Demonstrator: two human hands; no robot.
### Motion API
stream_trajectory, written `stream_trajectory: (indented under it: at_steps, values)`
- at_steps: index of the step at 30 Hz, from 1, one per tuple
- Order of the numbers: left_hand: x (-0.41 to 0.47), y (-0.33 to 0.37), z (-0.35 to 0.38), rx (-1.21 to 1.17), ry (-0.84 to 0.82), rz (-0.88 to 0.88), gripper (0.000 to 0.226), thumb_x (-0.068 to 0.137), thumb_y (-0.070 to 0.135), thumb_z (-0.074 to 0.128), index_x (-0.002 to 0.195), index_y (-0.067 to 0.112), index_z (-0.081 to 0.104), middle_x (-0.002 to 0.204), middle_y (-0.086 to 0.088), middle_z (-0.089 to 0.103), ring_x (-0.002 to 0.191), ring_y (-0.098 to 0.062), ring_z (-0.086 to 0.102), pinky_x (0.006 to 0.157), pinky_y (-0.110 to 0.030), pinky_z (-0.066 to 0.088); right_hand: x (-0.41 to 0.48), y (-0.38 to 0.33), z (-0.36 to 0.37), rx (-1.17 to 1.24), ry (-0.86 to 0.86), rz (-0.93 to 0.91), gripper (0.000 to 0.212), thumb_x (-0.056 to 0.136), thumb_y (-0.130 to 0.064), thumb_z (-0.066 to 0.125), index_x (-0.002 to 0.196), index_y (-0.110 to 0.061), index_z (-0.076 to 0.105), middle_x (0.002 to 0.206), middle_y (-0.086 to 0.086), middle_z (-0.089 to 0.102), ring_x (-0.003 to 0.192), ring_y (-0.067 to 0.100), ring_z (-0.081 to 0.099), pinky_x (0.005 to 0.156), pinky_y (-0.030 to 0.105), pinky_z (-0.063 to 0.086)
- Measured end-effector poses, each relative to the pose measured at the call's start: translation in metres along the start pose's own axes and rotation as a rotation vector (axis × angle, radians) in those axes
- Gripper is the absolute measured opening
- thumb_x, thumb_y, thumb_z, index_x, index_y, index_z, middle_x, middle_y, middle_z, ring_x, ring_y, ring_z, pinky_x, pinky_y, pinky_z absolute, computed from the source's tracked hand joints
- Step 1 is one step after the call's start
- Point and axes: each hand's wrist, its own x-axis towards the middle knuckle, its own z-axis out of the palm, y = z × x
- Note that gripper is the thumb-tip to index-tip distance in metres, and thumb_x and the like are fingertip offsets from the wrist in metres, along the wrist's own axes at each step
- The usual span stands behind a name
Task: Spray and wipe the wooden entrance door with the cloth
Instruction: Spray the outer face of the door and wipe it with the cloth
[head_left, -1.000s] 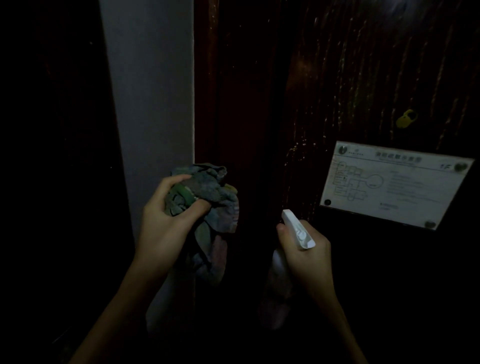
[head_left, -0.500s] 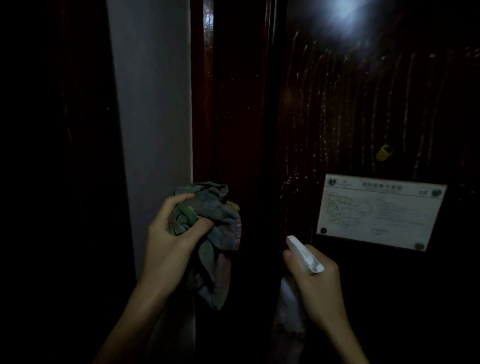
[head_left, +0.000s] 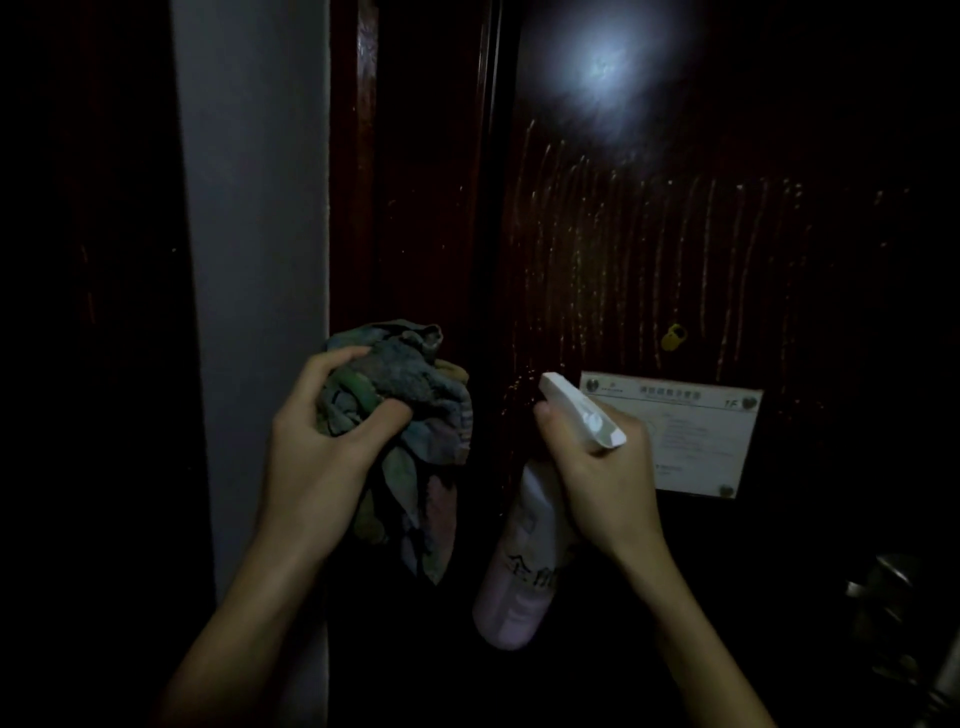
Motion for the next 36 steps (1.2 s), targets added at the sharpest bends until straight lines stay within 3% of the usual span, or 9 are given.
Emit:
stream_trajectory:
  at_steps: [5,8,12,15,20,24,27,29,36]
  values:
    - [-0.011,0.007,-0.013,-0.018,-0.032,-0.011,0.034,0.084,0.0,0.072,0.104,0.027,0.066,0.09,0.017,0.077,0.083,0.0,0.071,0.07,-0.011,0.052,-0.003,-0.01,-0.005,0.031,0.019,0.024,0.021,0.09,-0.011,0.068,0.095,0.01,0.065,0.097,0.022,0.065,0.088,0.03,0.064,0.071,0.04,0.051]
    - [-0.014,0.006,-0.009,-0.03,-0.042,-0.037,0.035,0.085,0.002,0.072,0.101,0.032,0.067,0.091,0.014,0.077,0.084,-0.001,0.072,0.069,-0.011,0.052,-0.012,-0.007,-0.019,0.009,0.038,0.069,0.013,0.09,-0.011,0.068,0.085,0.0,0.071,0.074,0.008,0.071,0.07,0.012,0.066,0.061,0.027,0.051]
    - [-0.019,0.008,0.022,-0.068,-0.107,-0.058,0.033,0.086,0.005,0.073,0.104,0.032,0.067,0.095,0.008,0.076,0.082,0.001,0.071,0.063,-0.01,0.051,-0.02,0.0,-0.065,-0.017,0.159,0.126,0.017,0.09,-0.01,0.068,0.085,0.007,0.069,0.081,0.024,0.07,0.081,0.041,0.067,0.066,0.038,0.053]
    - [-0.023,0.013,0.065,-0.126,-0.178,-0.077,0.031,0.087,0.011,0.073,0.106,0.034,0.066,0.1,0.009,0.073,0.082,0.002,0.07,0.061,-0.009,0.05,-0.022,-0.007,-0.107,-0.087,0.22,0.123,0.013,0.09,-0.007,0.067,0.083,-0.015,0.074,0.08,0.011,0.075,0.075,0.024,0.073,0.066,0.027,0.055]
    - [-0.034,0.029,0.159,-0.21,-0.301,-0.056,0.031,0.086,0.012,0.074,0.104,0.035,0.065,0.098,0.01,0.073,0.081,0.003,0.07,0.062,-0.011,0.052,-0.023,-0.013,-0.193,-0.23,0.307,0.077,0.021,0.089,-0.008,0.068,0.076,-0.025,0.071,0.074,-0.009,0.074,0.074,0.001,0.068,0.066,0.015,0.052]
    - [-0.048,0.039,0.228,-0.252,-0.42,-0.046,0.03,0.085,0.014,0.075,0.103,0.037,0.067,0.097,0.009,0.076,0.088,-0.005,0.073,0.07,-0.02,0.056,-0.018,-0.009,-0.275,-0.274,0.456,0.046,0.022,0.088,-0.006,0.069,0.102,-0.022,0.073,0.09,-0.022,0.072,0.086,-0.014,0.065,0.075,0.005,0.046]
    - [-0.062,0.044,0.277,-0.246,-0.474,-0.025,0.031,0.085,0.02,0.075,0.108,0.039,0.066,0.11,0.006,0.073,0.1,-0.011,0.071,0.083,-0.032,0.057,-0.008,-0.004,-0.336,-0.295,0.534,0.037,0.01,0.087,-0.012,0.071,0.096,-0.01,0.077,0.087,0.004,0.075,0.076,-0.005,0.063,0.07,0.016,0.049]
    - [-0.071,0.046,0.308,-0.242,-0.488,-0.021,0.032,0.085,0.02,0.074,0.11,0.037,0.065,0.11,0.005,0.073,0.099,-0.01,0.071,0.082,-0.03,0.057,0.003,-0.001,-0.37,-0.333,0.529,0.007,0.032,0.084,-0.024,0.07,0.087,0.008,0.068,0.084,0.028,0.067,0.069,0.014,0.059,0.063,0.036,0.048]
    - [-0.096,0.052,0.397,-0.277,-0.472,-0.015,0.031,0.089,0.017,0.071,0.11,0.039,0.065,0.101,0.019,0.074,0.092,-0.002,0.072,0.073,-0.019,0.059,0.043,0.018,-0.446,-0.451,0.492,-0.086,0.031,0.09,-0.024,0.067,0.07,-0.002,0.062,0.065,0.015,0.062,0.061,0.027,0.058,0.058,0.043,0.046]
